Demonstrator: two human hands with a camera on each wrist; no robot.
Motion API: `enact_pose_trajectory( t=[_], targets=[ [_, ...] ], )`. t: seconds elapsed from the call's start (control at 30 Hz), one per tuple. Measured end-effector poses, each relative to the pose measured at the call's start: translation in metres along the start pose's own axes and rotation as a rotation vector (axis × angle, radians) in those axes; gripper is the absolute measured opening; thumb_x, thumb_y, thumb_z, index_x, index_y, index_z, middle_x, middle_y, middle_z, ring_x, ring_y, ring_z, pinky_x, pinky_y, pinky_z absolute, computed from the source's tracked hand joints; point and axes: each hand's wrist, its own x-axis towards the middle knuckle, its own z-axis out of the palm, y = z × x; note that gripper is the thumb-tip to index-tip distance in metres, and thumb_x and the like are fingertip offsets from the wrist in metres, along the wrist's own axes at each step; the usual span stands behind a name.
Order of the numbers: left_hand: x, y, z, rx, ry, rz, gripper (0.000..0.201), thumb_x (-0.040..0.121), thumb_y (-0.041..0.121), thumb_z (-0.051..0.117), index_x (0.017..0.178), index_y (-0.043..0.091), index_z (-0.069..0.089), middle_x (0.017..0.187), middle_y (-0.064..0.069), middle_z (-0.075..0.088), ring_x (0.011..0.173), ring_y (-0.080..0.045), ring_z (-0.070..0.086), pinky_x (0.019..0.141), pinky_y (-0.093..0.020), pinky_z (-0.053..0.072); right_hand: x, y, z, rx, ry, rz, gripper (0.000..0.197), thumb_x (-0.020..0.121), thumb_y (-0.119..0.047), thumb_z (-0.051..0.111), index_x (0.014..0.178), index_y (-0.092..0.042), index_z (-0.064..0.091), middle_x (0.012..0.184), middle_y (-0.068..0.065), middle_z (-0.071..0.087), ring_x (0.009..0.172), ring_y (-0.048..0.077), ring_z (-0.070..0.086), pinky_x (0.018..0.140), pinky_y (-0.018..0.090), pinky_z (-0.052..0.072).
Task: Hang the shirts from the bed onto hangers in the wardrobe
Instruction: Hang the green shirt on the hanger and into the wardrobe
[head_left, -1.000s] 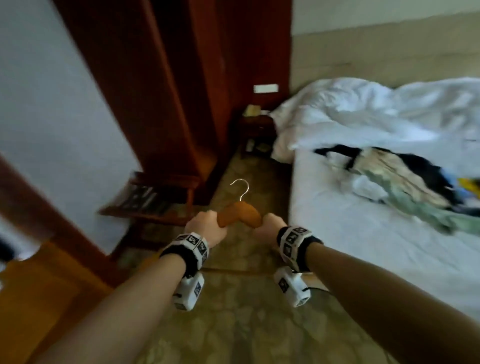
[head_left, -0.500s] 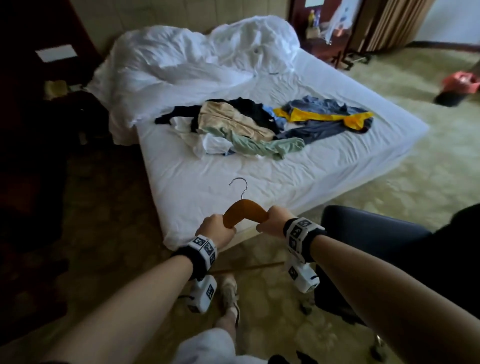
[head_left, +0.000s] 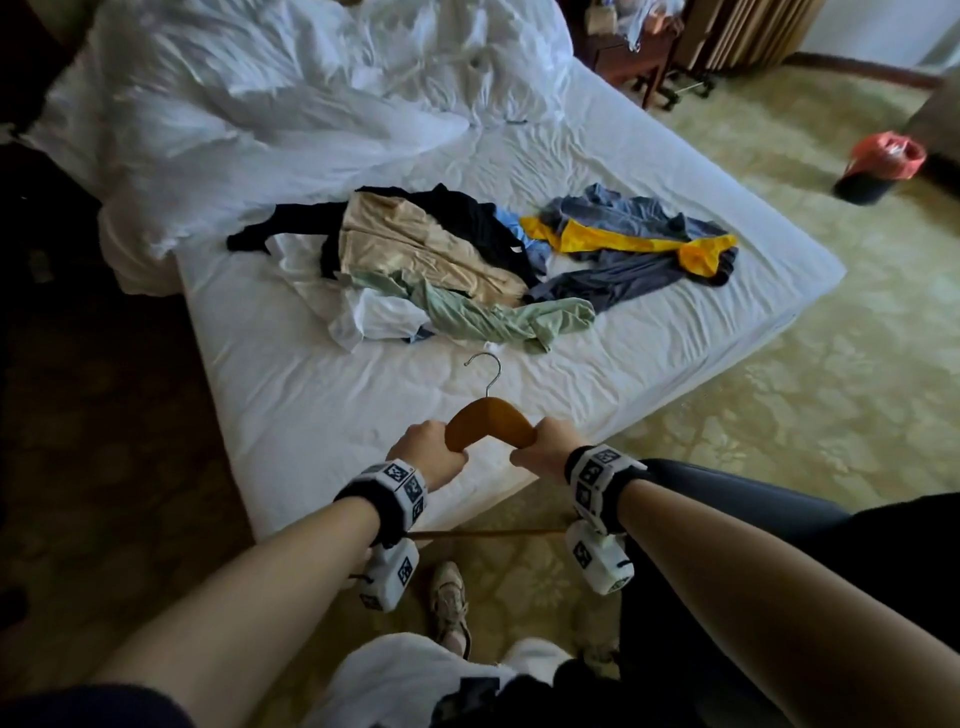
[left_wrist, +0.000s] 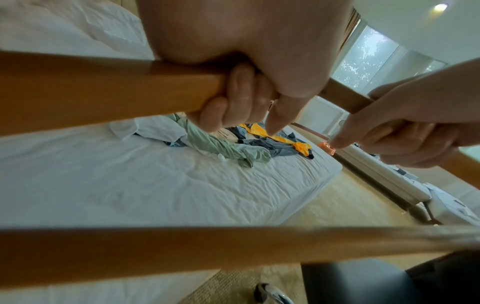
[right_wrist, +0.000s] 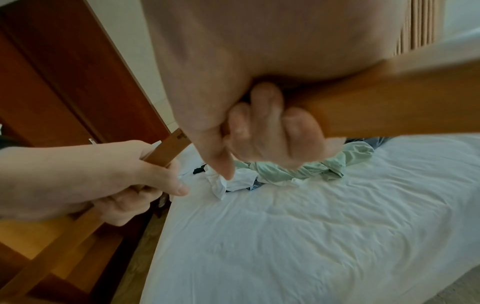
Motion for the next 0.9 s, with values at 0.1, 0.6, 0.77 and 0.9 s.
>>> enact_pose_trajectory(
  t=[0.1, 0.6, 0.77, 0.9],
  targets=[
    [0.036, 0.0, -0.008, 0.058, -0.019, -0.017, 0.013, 0.082, 0.028, 0.062, 0.073, 0.02, 0.058, 0.074, -0.002, 0.064, 0.068, -0.022, 0.063, 0.062, -0.027, 0.048, 0.031, -0.009, -0.008, -0.019, -0.031, 0.024, 0.026, 0.082, -0.03, 0.065, 0.067, -0.015, 0.049, 0.063, -0.001, 0.048, 0.055, 0.016, 0.047, 0.053, 0.027, 0.038],
    [0.236, 0.112, -0.003, 0.08, -0.1, -0.051, 0.015, 0.084, 0.024, 0.063, 0.072, 0.02, 0.055, 0.072, -0.001, 0.06, 0.073, -0.026, 0.062, 0.067, -0.029, 0.049, 0.231, 0.027, -0.138, 0.095, -0.232, -0.001, 0.024, 0.084, -0.03, 0.072, 0.075, -0.011, 0.06, 0.06, 0.002, 0.059, 0.048, 0.016, 0.053, 0.049, 0.025, 0.044],
    [0.299, 0.145, 0.011, 0.161, -0.2, -0.087, 0.008, 0.087, 0.03, 0.061, 0.086, 0.022, 0.061, 0.085, -0.003, 0.068, 0.084, -0.027, 0.066, 0.074, -0.033, 0.053, 0.307, 0.047, -0.181, 0.274, -0.539, -0.062, 0.031, 0.083, -0.037, 0.078, 0.086, -0.007, 0.07, 0.067, 0.005, 0.071, 0.058, 0.017, 0.066, 0.066, 0.032, 0.06],
    [0.351, 0.166, 0.029, 0.275, -0.209, 0.05, 0.026, 0.09, 0.035, 0.061, 0.114, 0.027, 0.062, 0.101, -0.004, 0.07, 0.096, -0.029, 0.066, 0.08, -0.035, 0.051, 0.363, 0.045, -0.204, 0.546, -0.625, -0.137, 0.035, 0.087, -0.037, 0.074, 0.091, -0.002, 0.074, 0.079, 0.012, 0.073, 0.063, 0.022, 0.066, 0.064, 0.033, 0.059]
  ],
)
